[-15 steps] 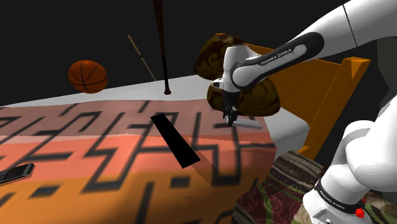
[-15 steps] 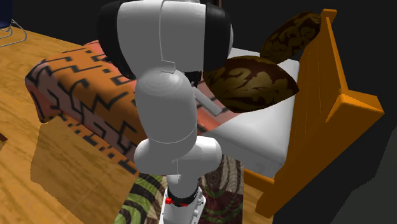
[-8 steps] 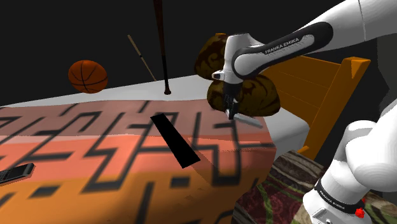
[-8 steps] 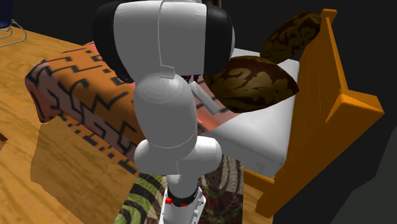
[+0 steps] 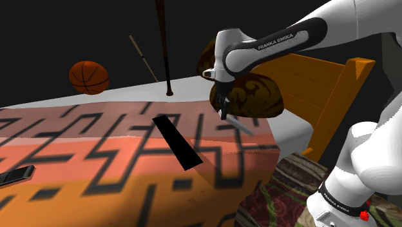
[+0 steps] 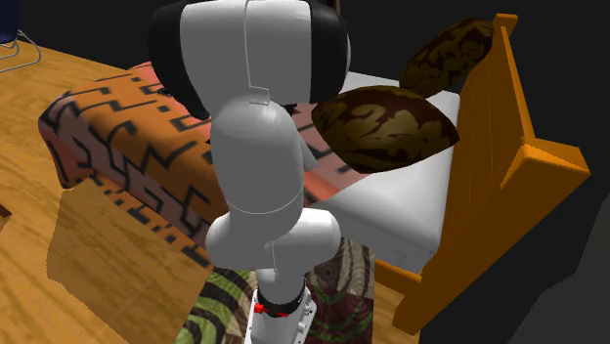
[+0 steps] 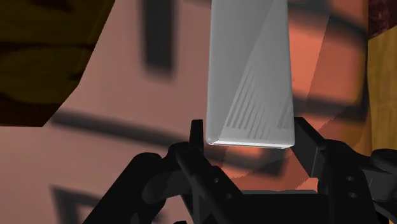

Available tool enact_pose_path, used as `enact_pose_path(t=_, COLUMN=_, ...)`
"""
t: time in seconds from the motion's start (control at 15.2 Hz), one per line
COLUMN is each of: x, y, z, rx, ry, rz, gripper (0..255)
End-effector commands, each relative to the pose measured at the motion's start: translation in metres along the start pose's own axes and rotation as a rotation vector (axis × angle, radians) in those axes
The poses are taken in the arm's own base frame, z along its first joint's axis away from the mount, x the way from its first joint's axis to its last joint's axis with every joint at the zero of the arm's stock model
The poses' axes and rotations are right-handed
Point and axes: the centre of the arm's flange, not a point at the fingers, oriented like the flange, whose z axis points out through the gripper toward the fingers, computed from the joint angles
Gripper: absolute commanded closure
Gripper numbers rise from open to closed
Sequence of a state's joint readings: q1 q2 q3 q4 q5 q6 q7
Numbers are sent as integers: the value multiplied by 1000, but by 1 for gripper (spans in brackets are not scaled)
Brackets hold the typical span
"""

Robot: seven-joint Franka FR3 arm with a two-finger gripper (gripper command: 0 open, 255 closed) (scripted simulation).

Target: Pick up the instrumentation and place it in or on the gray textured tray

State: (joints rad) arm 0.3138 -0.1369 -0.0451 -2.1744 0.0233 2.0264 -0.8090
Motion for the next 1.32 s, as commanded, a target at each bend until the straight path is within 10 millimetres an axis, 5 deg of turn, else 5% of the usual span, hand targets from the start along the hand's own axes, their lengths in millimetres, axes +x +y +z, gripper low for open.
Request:
enact_pose_path(t=0.0, x=26, y=-3, z=0, rx=0, ry=1, rz=0, gripper=255)
enact_pose_path(t=1.25, x=276, y=-27, z=2, rx=0, ry=1, rz=0, gripper=255)
